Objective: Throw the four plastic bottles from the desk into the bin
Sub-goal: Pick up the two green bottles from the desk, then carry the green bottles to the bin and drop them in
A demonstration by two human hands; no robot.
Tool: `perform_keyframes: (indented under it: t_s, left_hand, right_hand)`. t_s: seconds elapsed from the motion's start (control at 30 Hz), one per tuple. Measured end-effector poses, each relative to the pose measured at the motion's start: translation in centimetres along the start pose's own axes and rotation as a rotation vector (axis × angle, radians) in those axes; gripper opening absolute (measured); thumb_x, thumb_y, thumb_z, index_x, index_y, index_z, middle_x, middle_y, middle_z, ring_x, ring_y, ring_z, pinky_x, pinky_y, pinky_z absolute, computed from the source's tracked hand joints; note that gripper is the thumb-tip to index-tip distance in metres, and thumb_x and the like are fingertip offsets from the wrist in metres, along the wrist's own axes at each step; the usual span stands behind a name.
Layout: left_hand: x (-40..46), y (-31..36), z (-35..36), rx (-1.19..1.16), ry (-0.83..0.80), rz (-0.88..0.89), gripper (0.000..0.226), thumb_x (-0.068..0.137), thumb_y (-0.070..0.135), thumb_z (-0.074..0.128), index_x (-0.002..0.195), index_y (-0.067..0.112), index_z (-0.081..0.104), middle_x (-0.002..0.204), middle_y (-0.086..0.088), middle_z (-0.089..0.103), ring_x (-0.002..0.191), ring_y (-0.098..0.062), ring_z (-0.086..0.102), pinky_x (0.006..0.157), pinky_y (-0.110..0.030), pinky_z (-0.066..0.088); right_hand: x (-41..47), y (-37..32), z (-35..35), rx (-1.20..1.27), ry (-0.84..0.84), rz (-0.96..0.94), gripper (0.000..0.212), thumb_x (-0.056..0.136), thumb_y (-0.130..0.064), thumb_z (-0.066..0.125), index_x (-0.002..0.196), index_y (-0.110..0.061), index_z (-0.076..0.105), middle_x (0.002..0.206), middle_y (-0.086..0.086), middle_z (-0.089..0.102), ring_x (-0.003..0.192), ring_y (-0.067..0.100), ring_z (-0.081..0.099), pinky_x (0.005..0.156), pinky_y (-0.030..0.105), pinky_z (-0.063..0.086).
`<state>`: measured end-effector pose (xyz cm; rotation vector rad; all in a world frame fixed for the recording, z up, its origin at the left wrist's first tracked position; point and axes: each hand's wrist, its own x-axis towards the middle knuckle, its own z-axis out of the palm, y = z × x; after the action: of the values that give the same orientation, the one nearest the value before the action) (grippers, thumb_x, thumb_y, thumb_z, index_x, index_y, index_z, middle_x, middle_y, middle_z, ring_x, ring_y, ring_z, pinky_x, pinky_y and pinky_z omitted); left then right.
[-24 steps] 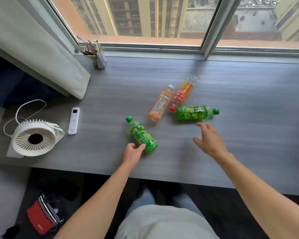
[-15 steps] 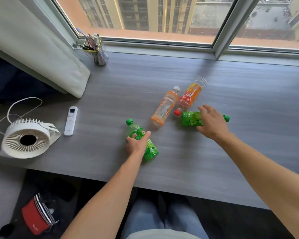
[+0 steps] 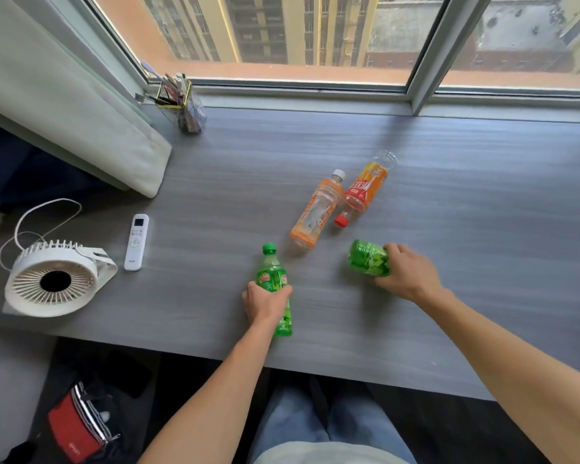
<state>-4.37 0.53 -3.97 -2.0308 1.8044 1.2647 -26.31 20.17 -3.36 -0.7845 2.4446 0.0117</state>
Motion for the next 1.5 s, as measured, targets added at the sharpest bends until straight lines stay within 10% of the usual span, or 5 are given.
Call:
perform_keyframes:
  t_s: [0.2, 0.83, 1.03, 1.23, 1.5]
  left_hand:
    - [-4.6, -3.3, -1.4, 0.175, -0.182, 0.135, 0.059, 0.056, 0.04, 0.078, 0.104, 0.025, 0.047, 0.092, 0.001, 0.065, 0.08, -0.022, 0.063, 0.069, -0.031, 0.048]
    - [-6.5, -7.9, -2.1, 0.976, -0.617, 0.635, 0.06, 0.055, 0.052, 0.068, 0.107, 0.033, 0.045, 0.093, 0.011, 0.061, 0.081, -0.008, 0.061, 0.068, -0.032, 0.053]
    - [-9.3, -5.4, 3.7, 1.211, -0.76, 0.842, 0.057, 0.057, 0.051, 0.069, 0.105, 0.031, 0.045, 0.089, 0.009, 0.062, 0.079, -0.012, 0.061, 0.069, -0.035, 0.054]
    - [-16.7, -3.7, 12.8, 1.394, -0.93, 1.068, 0.064, 0.06, 0.049, 0.074, 0.115, 0.029, 0.047, 0.096, 0.004, 0.064, 0.086, -0.02, 0.063, 0.077, -0.038, 0.055]
    - [-29.9, -5.1, 25.0, 1.565, -1.012, 1.277, 0.056, 0.063, 0.046, 0.077, 0.106, 0.026, 0.047, 0.092, 0.004, 0.065, 0.084, -0.02, 0.063, 0.075, -0.037, 0.053]
  right_hand:
    - [-8.6, 1.7, 2.1, 0.479, -0.173, 0.122, 0.063, 0.061, -0.078, 0.068, 0.1, -0.029, 0.056, 0.085, -0.008, 0.068, 0.072, 0.011, 0.067, 0.062, 0.031, 0.052]
    - [-32.7, 5.3, 16.4, 1.071, -0.078, 0.8, 0.059, 0.057, -0.074, 0.074, 0.098, -0.035, 0.055, 0.092, -0.013, 0.069, 0.087, 0.008, 0.066, 0.075, 0.033, 0.055]
    - [-40.8, 1.9, 21.6, 1.258, 0.013, 1.076, 0.053, 0.062, -0.066, 0.079, 0.094, -0.031, 0.056, 0.089, -0.013, 0.067, 0.08, 0.006, 0.061, 0.061, 0.023, 0.043]
    - [-48.1, -1.6, 28.3, 1.647, 0.145, 1.379, 0.037, 0.072, -0.044, 0.086, 0.094, -0.017, 0.073, 0.088, 0.005, 0.079, 0.084, 0.024, 0.074, 0.083, 0.041, 0.057]
    - [-55.5, 0.0, 32.5, 1.941, 0.352, 1.61, 0.033, 0.079, -0.032, 0.084, 0.104, -0.012, 0.074, 0.086, 0.003, 0.076, 0.075, 0.014, 0.068, 0.062, 0.024, 0.049]
